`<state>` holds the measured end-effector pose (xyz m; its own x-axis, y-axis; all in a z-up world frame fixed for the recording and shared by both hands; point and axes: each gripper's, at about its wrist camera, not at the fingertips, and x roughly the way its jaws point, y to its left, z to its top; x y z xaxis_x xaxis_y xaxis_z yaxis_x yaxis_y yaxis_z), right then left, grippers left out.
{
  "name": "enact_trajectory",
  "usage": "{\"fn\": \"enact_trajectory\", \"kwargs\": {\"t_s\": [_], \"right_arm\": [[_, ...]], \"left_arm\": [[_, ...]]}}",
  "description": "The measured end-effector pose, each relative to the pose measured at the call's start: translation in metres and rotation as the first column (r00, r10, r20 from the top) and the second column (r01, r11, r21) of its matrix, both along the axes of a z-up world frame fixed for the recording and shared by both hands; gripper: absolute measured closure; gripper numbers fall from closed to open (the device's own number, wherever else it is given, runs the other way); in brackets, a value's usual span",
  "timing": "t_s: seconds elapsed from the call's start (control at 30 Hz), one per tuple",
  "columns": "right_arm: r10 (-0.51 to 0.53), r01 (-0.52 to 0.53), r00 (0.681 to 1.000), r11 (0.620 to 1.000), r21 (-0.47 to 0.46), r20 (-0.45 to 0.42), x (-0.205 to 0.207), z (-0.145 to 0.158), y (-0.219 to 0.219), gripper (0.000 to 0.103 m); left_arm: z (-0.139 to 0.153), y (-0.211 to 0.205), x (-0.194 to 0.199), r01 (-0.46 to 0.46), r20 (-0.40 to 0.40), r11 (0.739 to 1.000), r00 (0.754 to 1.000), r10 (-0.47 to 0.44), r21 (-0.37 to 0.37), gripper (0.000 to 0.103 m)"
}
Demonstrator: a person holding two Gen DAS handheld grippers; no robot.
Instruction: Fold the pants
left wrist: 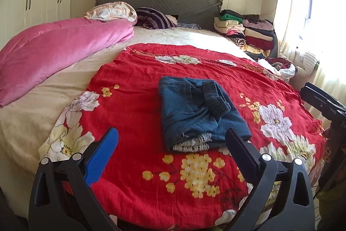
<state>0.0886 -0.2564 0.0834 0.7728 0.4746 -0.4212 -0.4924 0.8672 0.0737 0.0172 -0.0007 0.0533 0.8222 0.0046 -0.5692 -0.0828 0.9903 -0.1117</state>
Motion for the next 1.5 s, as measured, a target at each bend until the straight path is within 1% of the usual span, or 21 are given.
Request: {"fn": "enact_trajectory", "kwargs": {"t_s": [0.17,0.27,0.47,0.57,0.67,0.9,1.13,1.5], "right_arm": [[-0.002,0.002,1.0,1.0,0.0,-0.011,-0.012,-0.008,-0.001,0.009],[-0.011,0.011,1.0,1.0,-0.028,-0.019,-0.017,-0.017,-0.001,0.009],[-0.027,0.021,0.994,0.998,-0.062,-0.108,-0.014,-0.046,0.001,0.009],[-0.048,0.033,0.985,0.995,-0.095,-0.164,-0.008,-0.061,0.007,0.009],[-0.051,0.033,0.979,0.995,-0.096,-0.196,-0.004,-0.07,0.009,0.009],[-0.037,0.019,0.981,0.995,-0.098,-0.192,-0.005,-0.068,0.012,0.009],[-0.035,0.016,0.981,0.995,-0.099,-0.192,-0.004,-0.068,0.012,0.009],[-0.036,0.017,0.981,0.995,-0.101,-0.192,-0.005,-0.068,0.012,0.009]], "left_arm": [[-0.013,-0.002,-0.007,0.003,-0.025,1.0,1.0,-0.004,-0.009,0.004],[-0.02,-0.003,-0.008,0.0,-0.041,1.0,0.999,-0.001,-0.013,0.004],[-0.035,-0.005,-0.006,0.004,-0.074,0.999,0.997,-0.006,-0.035,0.004],[-0.043,-0.007,-0.002,0.006,-0.1,0.999,0.995,-0.01,-0.038,0.004],[-0.049,-0.008,-0.001,0.006,-0.118,0.999,0.993,-0.011,-0.045,0.004],[-0.049,-0.007,-0.001,-0.001,-0.121,0.999,0.993,-0.004,-0.044,0.004],[-0.049,-0.008,0.0,-0.016,-0.131,1.0,0.991,0.012,-0.024,0.004],[-0.047,-0.011,-0.001,-0.01,-0.135,1.0,0.991,0.008,-0.013,0.004]]}}
